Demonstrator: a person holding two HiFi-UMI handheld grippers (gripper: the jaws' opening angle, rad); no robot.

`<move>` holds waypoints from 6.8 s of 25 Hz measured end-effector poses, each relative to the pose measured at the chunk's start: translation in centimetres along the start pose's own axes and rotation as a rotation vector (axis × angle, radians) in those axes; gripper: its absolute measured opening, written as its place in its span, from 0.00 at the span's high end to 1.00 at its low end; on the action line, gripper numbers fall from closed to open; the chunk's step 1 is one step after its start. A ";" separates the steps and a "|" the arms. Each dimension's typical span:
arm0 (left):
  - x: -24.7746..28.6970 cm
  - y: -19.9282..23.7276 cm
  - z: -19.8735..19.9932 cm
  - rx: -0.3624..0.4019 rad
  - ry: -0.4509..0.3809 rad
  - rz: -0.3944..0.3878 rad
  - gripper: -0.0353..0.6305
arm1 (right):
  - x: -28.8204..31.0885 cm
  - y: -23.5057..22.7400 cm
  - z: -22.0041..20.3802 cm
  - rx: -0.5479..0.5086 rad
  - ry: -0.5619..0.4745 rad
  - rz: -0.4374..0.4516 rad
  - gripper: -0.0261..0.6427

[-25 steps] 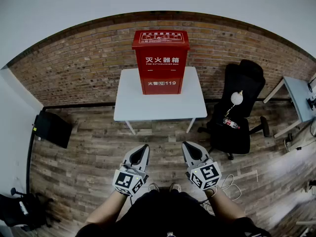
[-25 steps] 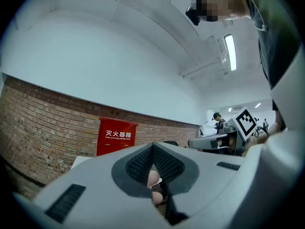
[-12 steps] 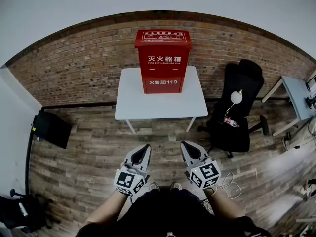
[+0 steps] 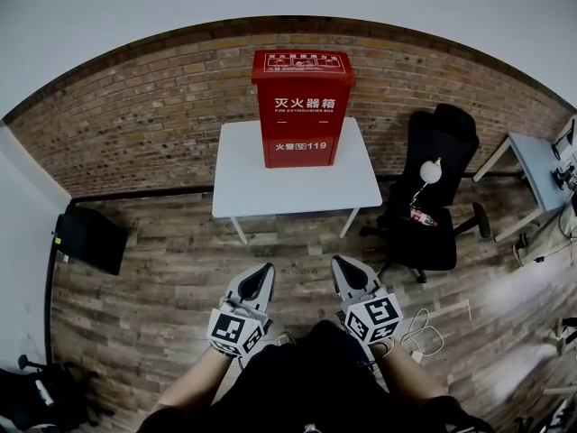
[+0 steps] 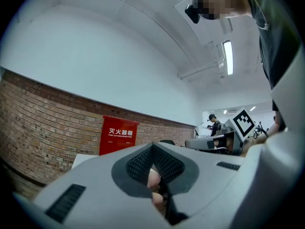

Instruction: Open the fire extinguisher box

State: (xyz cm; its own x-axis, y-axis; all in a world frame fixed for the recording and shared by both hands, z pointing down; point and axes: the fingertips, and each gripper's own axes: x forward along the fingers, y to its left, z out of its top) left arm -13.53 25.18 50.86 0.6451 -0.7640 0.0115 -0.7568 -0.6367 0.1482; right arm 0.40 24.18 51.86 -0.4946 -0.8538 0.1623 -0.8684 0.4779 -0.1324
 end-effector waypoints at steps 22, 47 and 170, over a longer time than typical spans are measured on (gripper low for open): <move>8.8 8.8 -0.2 -0.013 0.000 0.066 0.87 | 9.5 -8.3 1.5 -0.021 -0.005 -0.019 0.93; 36.1 22.2 3.5 -0.029 0.028 0.174 0.87 | 31.5 -30.0 9.8 -0.044 0.025 0.082 0.93; 59.4 50.1 29.6 0.262 -0.028 0.262 0.76 | 55.7 -50.3 39.1 -0.285 -0.139 -0.157 0.85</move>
State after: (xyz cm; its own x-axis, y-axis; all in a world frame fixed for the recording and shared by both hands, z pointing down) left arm -16.22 -55.18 29.71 0.4251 -0.9051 -0.0124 -0.8998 -0.4210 -0.1142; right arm 17.90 -55.50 29.31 -0.3617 -0.9320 0.0219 -0.9181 0.3602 0.1654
